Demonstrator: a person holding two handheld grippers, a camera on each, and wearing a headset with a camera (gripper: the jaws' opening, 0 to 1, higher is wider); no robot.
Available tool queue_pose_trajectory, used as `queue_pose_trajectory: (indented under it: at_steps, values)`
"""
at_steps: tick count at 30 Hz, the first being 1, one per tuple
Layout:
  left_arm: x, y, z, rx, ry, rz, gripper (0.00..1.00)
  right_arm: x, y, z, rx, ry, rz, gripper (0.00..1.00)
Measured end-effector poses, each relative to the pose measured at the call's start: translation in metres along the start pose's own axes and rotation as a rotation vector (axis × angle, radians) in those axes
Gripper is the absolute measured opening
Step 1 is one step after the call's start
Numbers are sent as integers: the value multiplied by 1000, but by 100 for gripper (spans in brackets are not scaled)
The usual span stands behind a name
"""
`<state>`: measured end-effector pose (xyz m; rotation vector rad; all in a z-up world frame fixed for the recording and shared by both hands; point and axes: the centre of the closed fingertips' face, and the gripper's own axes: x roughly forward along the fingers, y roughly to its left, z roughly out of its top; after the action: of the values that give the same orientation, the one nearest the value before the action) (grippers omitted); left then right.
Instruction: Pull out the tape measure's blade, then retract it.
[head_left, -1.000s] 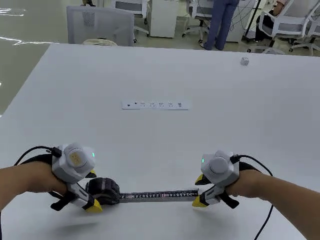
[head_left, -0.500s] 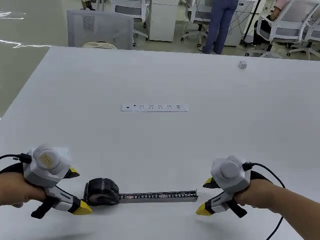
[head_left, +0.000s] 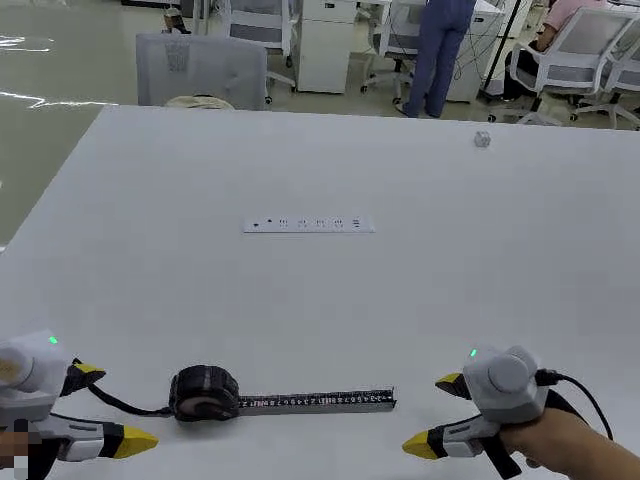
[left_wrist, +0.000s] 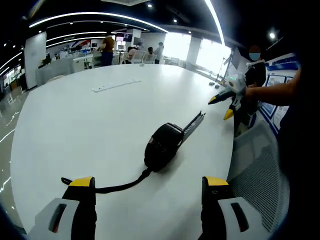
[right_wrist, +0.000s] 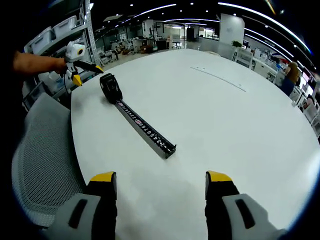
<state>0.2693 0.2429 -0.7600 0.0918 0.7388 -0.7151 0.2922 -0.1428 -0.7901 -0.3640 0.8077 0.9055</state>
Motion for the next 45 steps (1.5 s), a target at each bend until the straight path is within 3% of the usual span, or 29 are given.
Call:
queue_pose_trajectory:
  at_steps: [5, 10, 13, 16, 18, 20, 22, 25, 30, 32, 36, 45]
  values:
    - [-17, 8, -11, -28, -38, 52, 86, -11, 5, -14, -41, 18, -57, 77]
    - [-31, 6, -15, -51, -68, 79, 89, -21, 10, -16, 52, -59, -84, 80]
    - [-40, 4, -11, -86, -129, 101, 92, -26, 10, -24, 71, -63, -106, 83]
    - [-48, 2, -19, -96, -153, 129, 97, -36, 9, -27, 124, -95, -157, 88]
    - [-51, 3, -26, -109, -160, 141, 99, -40, 11, -25, 140, -129, -162, 93]
    - [-56, 3, -31, -101, -193, 154, 99, -46, 12, -29, 158, -140, -182, 96]
    - [-60, 6, -39, -145, -187, 165, 100, -52, 12, -31, 176, -162, -200, 98]
    - [-68, 6, -39, -168, -220, 173, 100, -60, 17, -34, 175, -175, -210, 100]
    - [-77, 4, -41, -144, -230, 191, 100, -68, 14, -44, 183, -166, -218, 100]
    - [-77, 2, -46, -156, -200, 181, 100, -71, 13, -46, 189, -168, -218, 100]
    - [-78, 5, -44, -134, -208, 206, 100, -72, 13, -46, 177, -157, -212, 100]
    - [-75, -3, -43, -124, -202, 175, 100, -76, 7, -43, 174, -149, -220, 100]
